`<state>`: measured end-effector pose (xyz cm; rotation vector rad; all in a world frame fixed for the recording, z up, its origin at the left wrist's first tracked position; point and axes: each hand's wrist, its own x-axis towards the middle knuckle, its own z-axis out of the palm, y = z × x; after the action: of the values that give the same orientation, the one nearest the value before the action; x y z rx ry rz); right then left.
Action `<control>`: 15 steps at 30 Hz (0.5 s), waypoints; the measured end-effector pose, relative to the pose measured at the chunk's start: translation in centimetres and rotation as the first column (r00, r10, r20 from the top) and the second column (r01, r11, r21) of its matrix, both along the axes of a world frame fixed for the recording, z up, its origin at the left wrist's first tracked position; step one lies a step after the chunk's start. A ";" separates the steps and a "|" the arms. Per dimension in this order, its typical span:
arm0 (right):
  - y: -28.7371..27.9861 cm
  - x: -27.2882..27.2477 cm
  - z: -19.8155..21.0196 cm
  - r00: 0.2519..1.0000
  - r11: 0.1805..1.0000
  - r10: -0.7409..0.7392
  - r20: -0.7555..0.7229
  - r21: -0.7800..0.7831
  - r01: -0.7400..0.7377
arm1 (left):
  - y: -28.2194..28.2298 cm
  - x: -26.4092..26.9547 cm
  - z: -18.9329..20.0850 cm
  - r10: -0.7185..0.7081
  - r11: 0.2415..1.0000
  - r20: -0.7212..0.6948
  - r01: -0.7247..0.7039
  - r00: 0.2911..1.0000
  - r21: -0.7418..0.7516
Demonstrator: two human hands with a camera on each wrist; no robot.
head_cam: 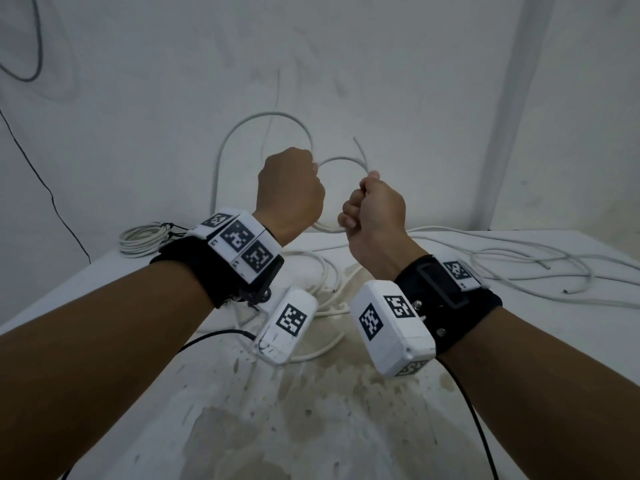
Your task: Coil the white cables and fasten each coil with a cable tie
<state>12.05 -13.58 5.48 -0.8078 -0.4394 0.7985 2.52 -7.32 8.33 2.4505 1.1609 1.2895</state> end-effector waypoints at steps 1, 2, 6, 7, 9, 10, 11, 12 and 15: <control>0.0 0.0 -0.2 1.000 1.000 0.023 0.007 0.003 -0.023 | 0.1 -0.2 0.1 -0.026 1.000 -0.010 0.026 1.000 -0.008; 0.0 0.0 -0.4 0.999 0.999 0.045 0.018 0.003 -0.045 | 0.2 -0.5 0.3 -0.063 0.997 0.003 0.063 0.998 -0.035; -0.2 0.0 -1.1 0.989 0.994 0.108 0.099 -0.026 -0.106 | 0.2 -1.1 0.8 -0.163 0.975 0.050 0.169 0.985 -0.142; -0.2 -0.1 -1.1 0.985 0.992 0.124 0.121 -0.029 -0.122 | 0.3 -1.2 0.9 -0.175 0.970 0.044 0.180 0.984 -0.161; -0.2 -0.2 -1.2 0.973 0.987 0.163 0.162 -0.035 -0.159 | 0.7 -1.3 1.1 -0.200 0.959 0.040 0.204 0.979 -0.199; -0.2 -0.2 -1.2 0.967 0.983 0.181 0.179 -0.041 -0.177 | 0.9 -1.4 1.2 -0.221 0.946 0.054 0.227 0.974 -0.230; -0.2 -0.3 -1.1 0.962 0.980 0.197 0.191 -0.045 -0.192 | 1.1 -1.6 1.4 -0.243 0.931 0.072 0.253 0.967 -0.263; -0.2 -0.4 -1.1 0.957 0.978 0.211 0.200 -0.049 -0.205 | 1.2 -1.7 1.5 -0.261 0.919 0.076 0.272 0.962 -0.285; 0.0 -0.8 -1.1 0.940 0.969 0.246 0.236 -0.064 -0.237 | 1.1 -1.9 1.5 -0.294 0.905 0.063 0.299 0.954 -0.304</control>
<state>11.20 -13.55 4.35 -0.8989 -0.7557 0.9408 0.65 -6.19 9.85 2.2680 0.8641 0.9553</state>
